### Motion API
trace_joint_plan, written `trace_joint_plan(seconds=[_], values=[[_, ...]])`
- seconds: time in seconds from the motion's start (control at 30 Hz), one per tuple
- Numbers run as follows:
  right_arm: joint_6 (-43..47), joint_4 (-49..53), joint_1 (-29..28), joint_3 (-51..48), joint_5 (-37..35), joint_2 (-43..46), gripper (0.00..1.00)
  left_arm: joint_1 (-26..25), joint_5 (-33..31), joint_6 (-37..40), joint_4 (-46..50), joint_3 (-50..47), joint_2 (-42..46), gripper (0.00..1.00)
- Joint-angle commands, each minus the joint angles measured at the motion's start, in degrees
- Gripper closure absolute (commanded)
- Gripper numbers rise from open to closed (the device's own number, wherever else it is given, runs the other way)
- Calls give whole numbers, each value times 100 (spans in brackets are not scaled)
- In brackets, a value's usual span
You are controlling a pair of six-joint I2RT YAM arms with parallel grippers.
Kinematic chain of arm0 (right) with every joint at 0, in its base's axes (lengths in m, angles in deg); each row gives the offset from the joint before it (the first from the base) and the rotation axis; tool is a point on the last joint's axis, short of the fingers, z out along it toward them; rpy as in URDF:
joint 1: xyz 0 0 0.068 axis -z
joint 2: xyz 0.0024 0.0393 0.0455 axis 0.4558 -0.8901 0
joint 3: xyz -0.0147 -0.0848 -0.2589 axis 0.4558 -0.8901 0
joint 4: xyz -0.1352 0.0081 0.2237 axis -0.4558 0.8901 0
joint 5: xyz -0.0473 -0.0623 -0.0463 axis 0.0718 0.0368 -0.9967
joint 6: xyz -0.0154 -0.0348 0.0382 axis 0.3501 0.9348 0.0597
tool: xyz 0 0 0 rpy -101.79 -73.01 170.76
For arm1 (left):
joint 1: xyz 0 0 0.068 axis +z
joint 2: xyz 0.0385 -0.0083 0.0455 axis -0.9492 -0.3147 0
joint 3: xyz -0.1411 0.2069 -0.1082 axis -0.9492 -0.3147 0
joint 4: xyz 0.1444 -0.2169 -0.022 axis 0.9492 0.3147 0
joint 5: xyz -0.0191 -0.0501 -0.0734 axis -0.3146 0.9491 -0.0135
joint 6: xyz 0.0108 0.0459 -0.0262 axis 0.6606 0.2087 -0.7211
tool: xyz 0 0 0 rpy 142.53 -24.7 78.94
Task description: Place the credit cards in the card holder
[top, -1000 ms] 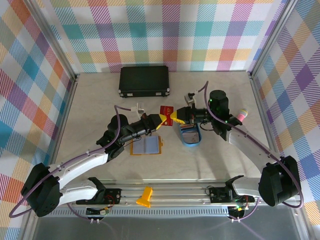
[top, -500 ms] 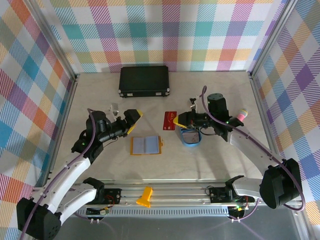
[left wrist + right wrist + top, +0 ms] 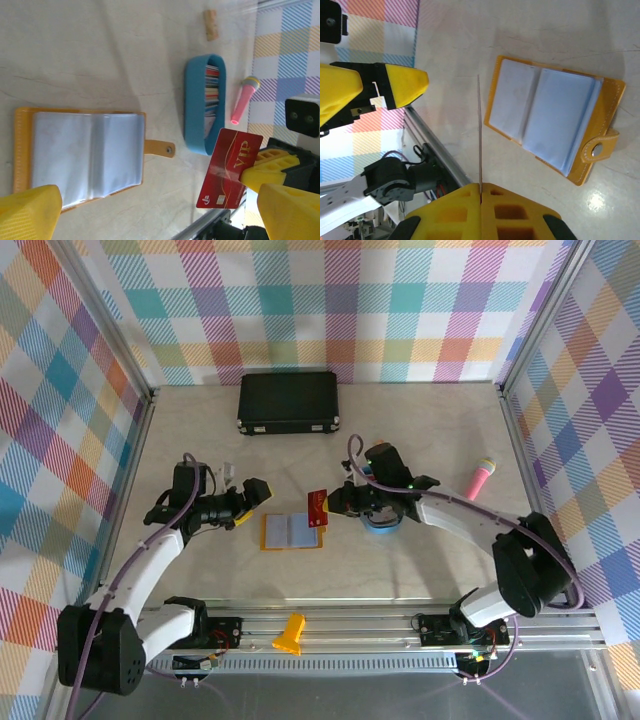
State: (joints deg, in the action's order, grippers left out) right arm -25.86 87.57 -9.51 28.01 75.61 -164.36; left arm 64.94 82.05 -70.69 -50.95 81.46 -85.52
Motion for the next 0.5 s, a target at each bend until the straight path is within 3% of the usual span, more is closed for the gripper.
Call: trace_joint_plan(seconds=[0.0, 0.17, 0.33, 0.47], values=[[211, -66, -97, 286, -254, -167, 100, 164, 289, 201, -5, -111, -256, 0], [176, 150, -132, 450, -408, -490, 100, 162, 417, -123, -742, -405, -432, 0], [80, 284, -332, 776, -270, -970, 100, 110, 223, -109, -852, -566, -558, 1], [-62, 320, -635, 862, -582, -1085, 100, -90, 63, -64, -959, -635, -716, 6]])
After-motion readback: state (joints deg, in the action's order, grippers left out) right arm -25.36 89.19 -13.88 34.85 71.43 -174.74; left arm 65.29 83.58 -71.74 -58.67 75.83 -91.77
